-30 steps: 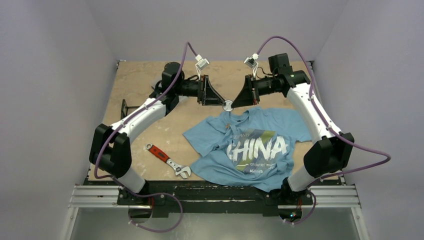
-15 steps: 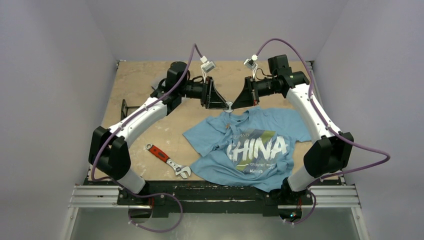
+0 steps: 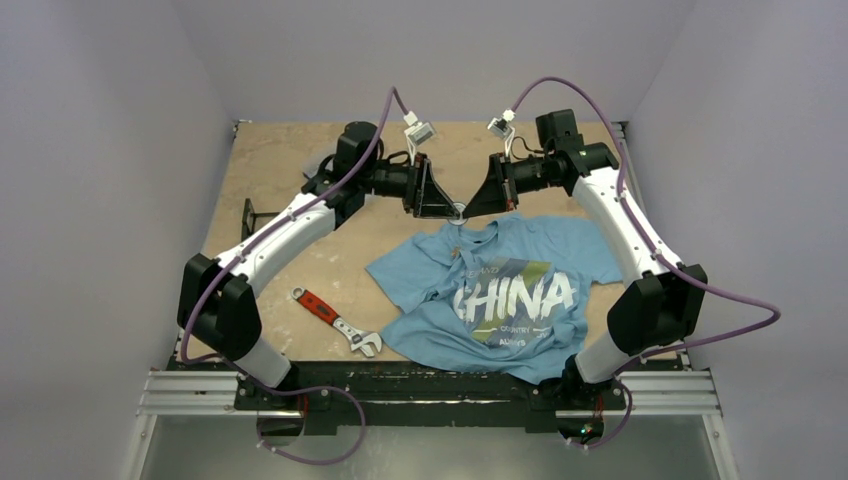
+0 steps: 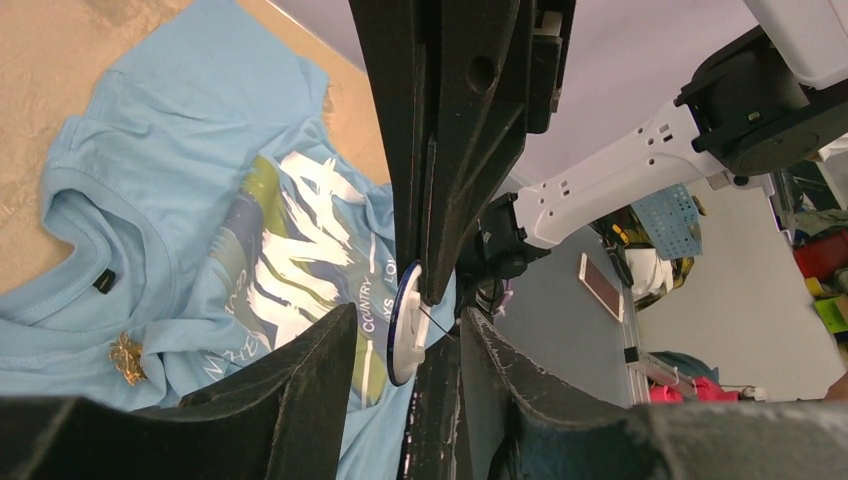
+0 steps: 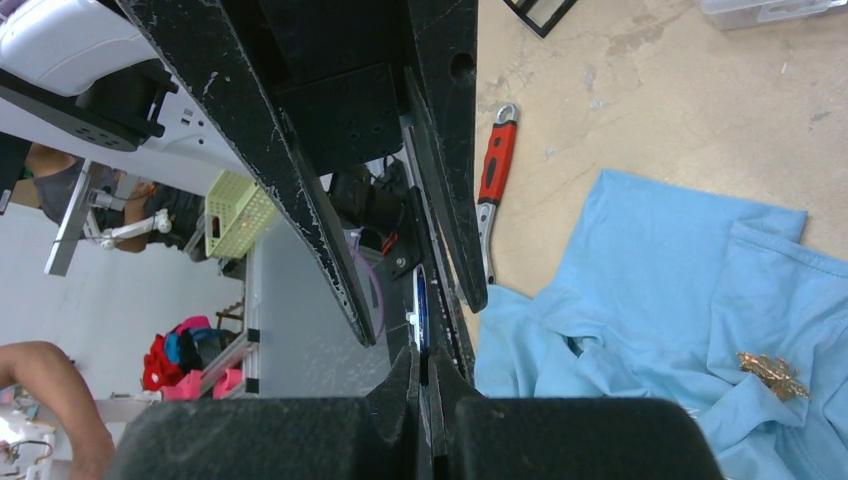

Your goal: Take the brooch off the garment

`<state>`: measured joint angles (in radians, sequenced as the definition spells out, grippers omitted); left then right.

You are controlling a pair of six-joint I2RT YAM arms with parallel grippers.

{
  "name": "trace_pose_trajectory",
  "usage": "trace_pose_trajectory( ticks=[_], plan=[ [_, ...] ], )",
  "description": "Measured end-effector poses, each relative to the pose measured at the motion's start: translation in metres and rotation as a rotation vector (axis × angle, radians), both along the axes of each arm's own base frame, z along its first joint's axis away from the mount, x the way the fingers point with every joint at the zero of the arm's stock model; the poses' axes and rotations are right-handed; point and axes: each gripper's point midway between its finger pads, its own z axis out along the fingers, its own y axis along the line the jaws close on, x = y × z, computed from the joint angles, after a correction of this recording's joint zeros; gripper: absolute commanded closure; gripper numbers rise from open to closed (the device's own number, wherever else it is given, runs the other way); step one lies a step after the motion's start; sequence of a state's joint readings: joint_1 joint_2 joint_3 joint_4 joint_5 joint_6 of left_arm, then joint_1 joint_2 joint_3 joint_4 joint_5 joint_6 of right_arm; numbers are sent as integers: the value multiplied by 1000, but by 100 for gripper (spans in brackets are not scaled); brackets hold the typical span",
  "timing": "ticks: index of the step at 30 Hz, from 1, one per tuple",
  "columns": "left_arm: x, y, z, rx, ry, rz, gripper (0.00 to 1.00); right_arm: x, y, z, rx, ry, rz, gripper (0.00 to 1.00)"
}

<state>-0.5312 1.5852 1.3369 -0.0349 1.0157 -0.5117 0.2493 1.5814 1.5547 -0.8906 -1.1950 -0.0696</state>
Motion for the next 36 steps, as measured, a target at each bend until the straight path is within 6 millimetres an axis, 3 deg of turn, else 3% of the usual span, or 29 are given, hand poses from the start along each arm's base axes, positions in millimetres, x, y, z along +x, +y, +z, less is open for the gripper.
trace_pose_trajectory(
  ticks=[7,21,30,36],
  plan=[
    [1,-1,6,-6,-11,3,72,0,0,0,0,-2,0,100],
    [2,-1,0,18,-21,13,68,0,0,0,0,-3,0,100],
    [0,-2,-1,31,-35,12,78,1,0,0,1,-8,0,100],
    [1,-2,-2,35,-33,18,79,1,0,0,2,-12,1,100]
  ],
)
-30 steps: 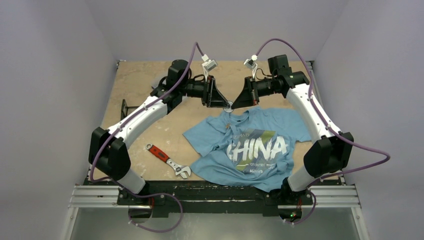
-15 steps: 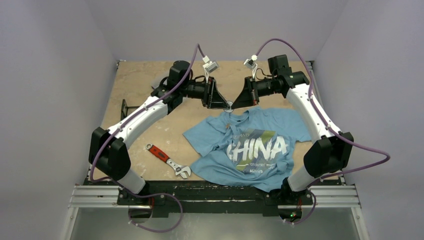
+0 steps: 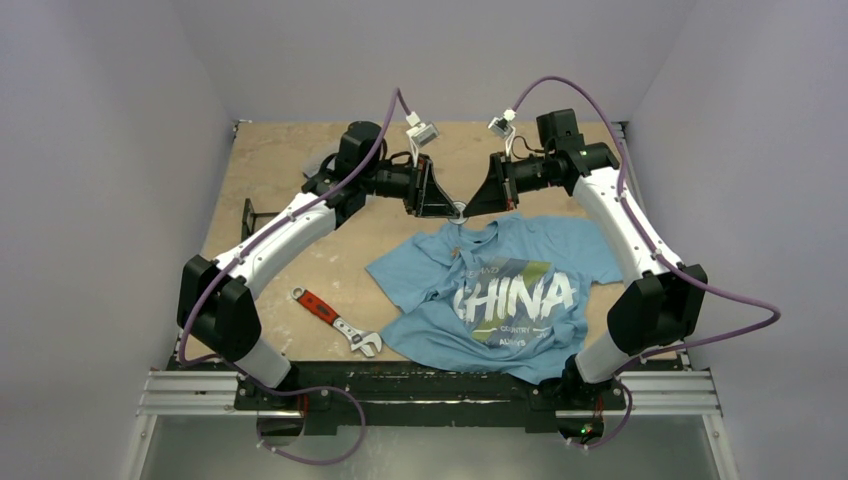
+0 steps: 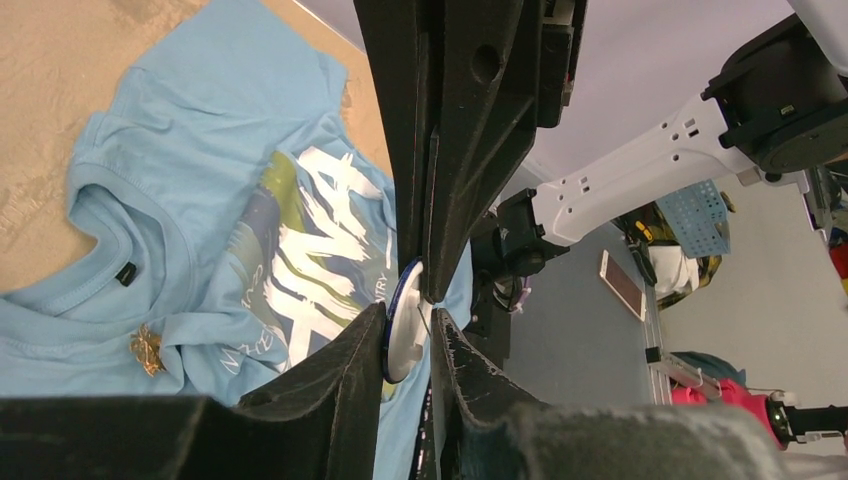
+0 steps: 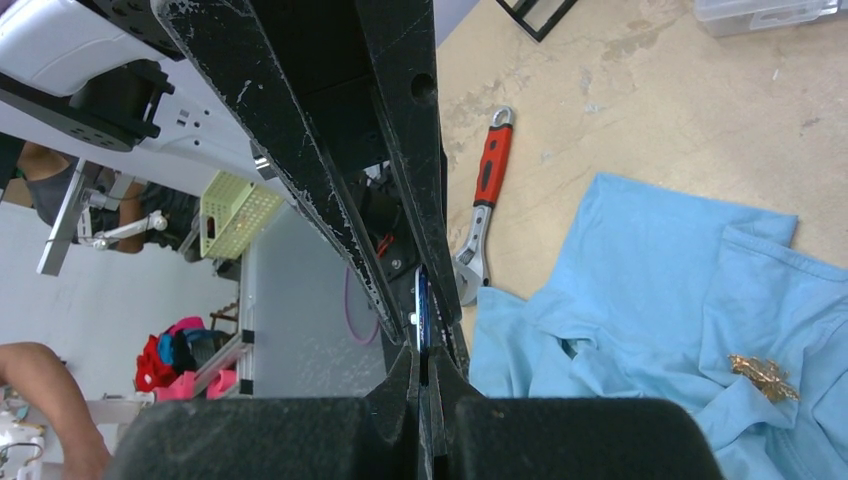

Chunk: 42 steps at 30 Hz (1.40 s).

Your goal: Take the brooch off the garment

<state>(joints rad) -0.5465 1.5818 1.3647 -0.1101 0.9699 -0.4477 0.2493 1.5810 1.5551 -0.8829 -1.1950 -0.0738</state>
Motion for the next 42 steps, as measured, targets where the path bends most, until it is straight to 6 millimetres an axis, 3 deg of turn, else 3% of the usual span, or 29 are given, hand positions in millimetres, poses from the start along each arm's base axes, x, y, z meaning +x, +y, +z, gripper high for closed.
trace_pose_trajectory(
  ticks=[9,31,42],
  plan=[
    [3,1,-2,14,-13,15,84,0,0,0,5,-7,6,100],
    [1,2,7,10,-64,25,82,-5,2,9,62,-7,42,100],
    [2,5,9,29,-194,31,80,-4,3,9,67,-14,47,100]
  ],
)
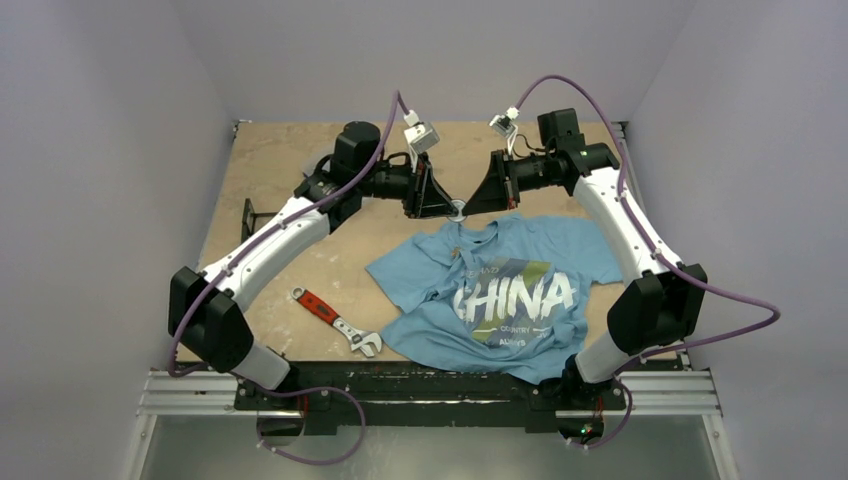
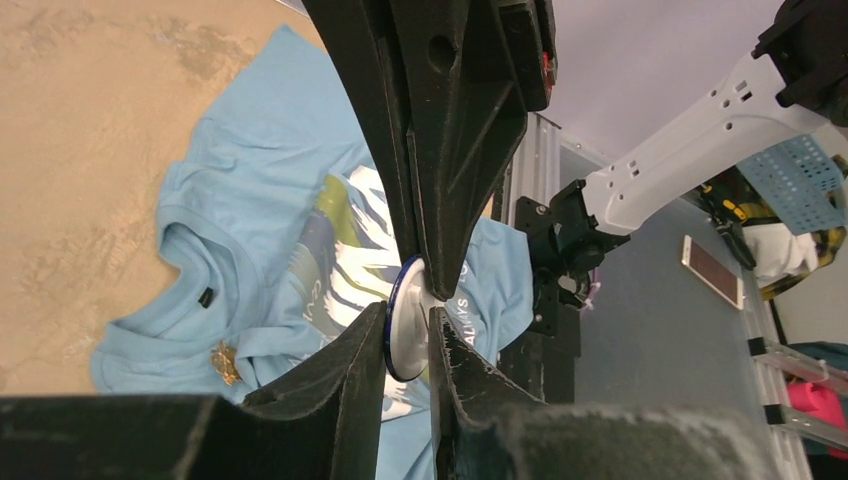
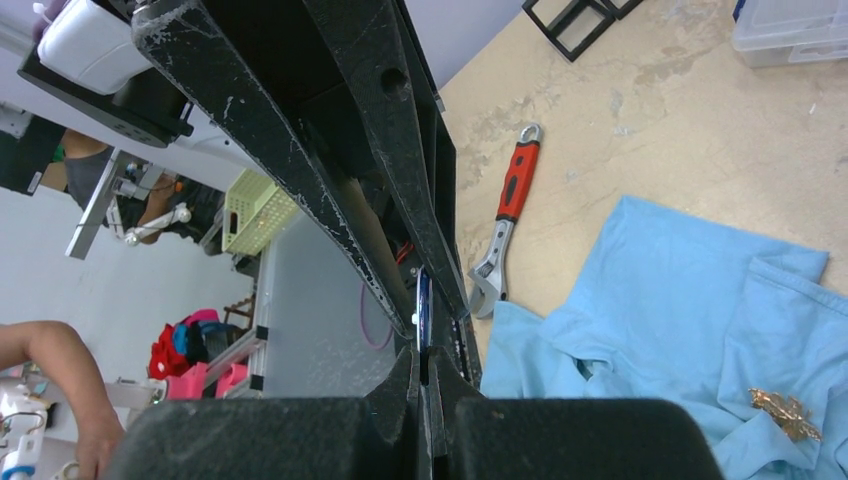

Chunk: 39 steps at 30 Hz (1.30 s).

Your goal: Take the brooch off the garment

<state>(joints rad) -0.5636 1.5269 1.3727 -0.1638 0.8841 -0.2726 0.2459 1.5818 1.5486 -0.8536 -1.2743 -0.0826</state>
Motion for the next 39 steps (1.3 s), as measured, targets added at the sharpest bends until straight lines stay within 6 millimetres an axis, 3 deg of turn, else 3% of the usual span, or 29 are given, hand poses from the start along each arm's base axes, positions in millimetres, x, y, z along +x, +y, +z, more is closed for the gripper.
trace_pose_trajectory(
  ticks=[16,22,39],
  plan=[
    [0,6,6,10,-158,1,79,0,2,3,15,-16,12,100],
    [-1,8,14,-8,-202,4,64,-3,2,3,19,0,18,100],
    [-4,2,30,-94,-86,-17,52,-6,1,3,15,28,18,100]
  ],
)
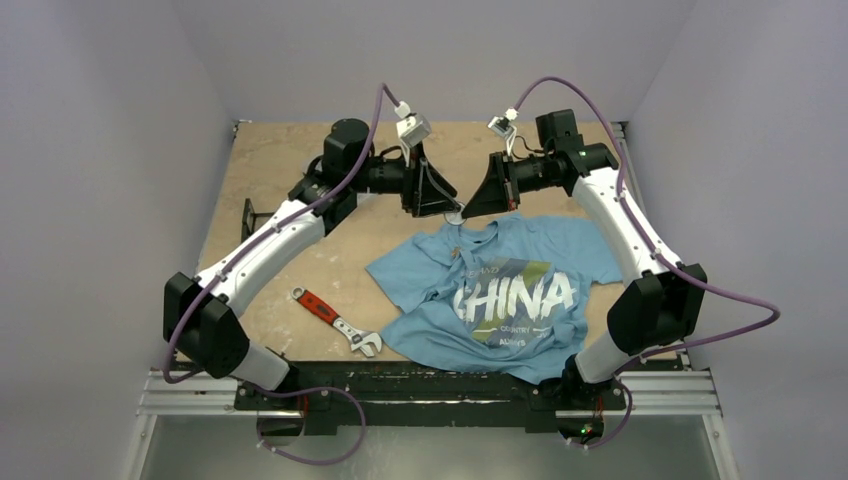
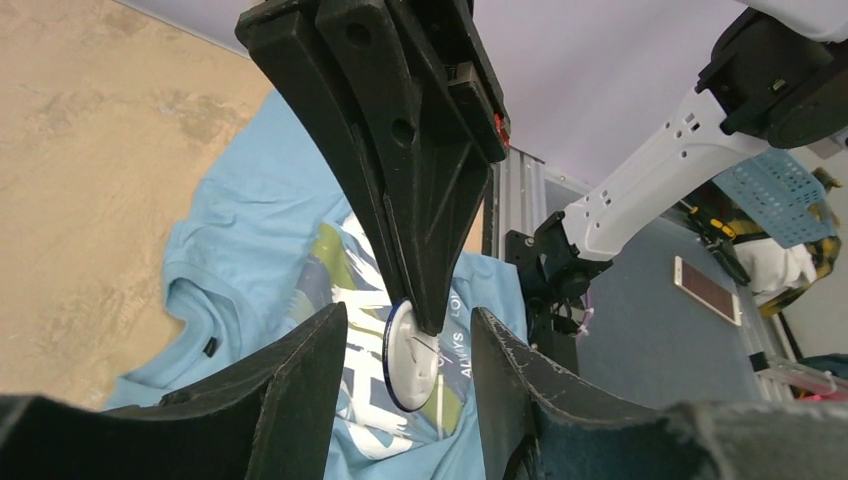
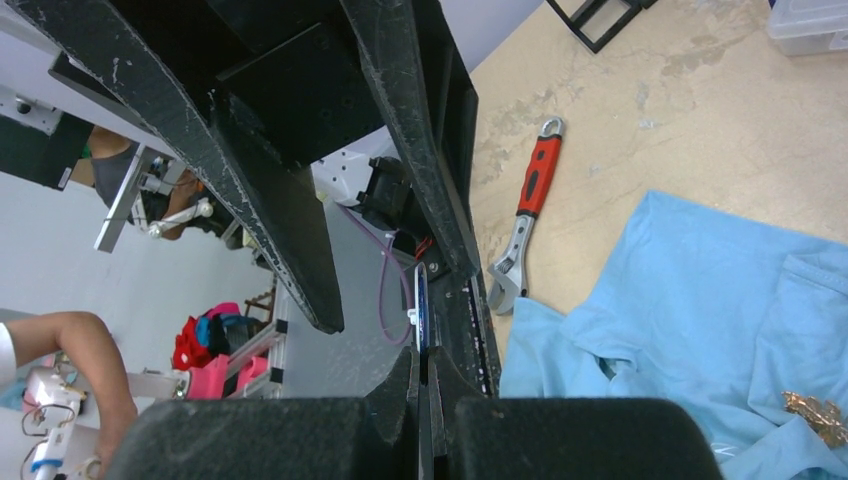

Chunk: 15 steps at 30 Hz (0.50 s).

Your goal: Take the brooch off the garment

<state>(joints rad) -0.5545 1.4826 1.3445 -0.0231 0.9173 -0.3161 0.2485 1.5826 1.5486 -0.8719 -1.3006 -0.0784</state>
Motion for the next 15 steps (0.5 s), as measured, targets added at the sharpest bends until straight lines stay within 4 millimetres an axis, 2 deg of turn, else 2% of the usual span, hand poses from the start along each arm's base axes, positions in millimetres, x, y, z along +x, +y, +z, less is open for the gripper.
trace_pose_trajectory(
  ticks=[9,15],
  plan=[
    [8,-3,-14,36,95,31,51,-2,-1,-1,-3,7,1,100],
    [8,-3,-15,48,110,35,52,-3,-1,-1,-6,13,2,100]
  ],
)
